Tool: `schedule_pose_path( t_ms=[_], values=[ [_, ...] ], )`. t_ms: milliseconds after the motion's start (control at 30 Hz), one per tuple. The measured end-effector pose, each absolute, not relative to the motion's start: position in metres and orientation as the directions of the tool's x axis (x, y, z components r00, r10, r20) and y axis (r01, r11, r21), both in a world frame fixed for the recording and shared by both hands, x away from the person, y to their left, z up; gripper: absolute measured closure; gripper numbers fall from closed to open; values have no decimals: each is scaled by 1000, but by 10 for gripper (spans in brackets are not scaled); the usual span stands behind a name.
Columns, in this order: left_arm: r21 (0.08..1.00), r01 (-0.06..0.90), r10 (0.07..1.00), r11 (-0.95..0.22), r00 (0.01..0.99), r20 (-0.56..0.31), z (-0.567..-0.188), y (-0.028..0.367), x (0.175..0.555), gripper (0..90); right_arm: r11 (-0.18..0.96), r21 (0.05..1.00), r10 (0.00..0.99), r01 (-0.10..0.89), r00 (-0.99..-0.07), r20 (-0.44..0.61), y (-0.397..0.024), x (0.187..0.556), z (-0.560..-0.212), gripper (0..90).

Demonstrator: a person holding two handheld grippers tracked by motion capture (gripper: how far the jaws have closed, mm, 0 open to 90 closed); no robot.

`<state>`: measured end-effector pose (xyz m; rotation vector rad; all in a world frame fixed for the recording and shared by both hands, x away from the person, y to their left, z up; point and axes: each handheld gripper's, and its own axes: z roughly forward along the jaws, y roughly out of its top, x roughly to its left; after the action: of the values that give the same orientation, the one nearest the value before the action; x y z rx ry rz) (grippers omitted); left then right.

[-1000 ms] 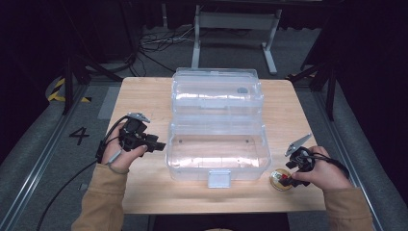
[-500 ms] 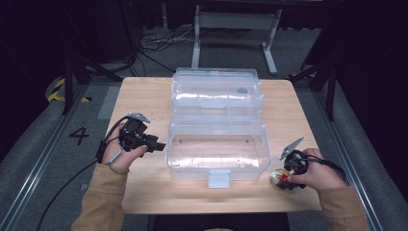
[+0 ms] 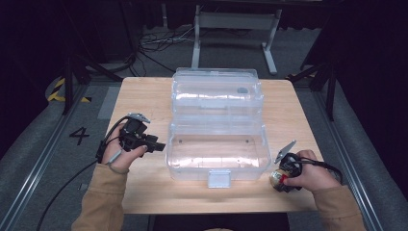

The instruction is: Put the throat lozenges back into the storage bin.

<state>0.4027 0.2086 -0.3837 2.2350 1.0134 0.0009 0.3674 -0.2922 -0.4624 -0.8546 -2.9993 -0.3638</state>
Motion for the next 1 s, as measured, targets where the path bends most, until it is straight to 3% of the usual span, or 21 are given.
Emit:
schedule_pose_path(
  t_ms=[567, 1000],
  values=[
    [581, 666, 669, -469, 697, -259, -383, 210, 402, 494, 850, 192, 491, 490, -870, 45, -290, 367, -464, 200],
    [580, 675, 679, -457, 685, -263, -384, 215, 399, 495, 815, 272, 519, 512, -853, 51, -298, 371, -446, 201]
  ],
)
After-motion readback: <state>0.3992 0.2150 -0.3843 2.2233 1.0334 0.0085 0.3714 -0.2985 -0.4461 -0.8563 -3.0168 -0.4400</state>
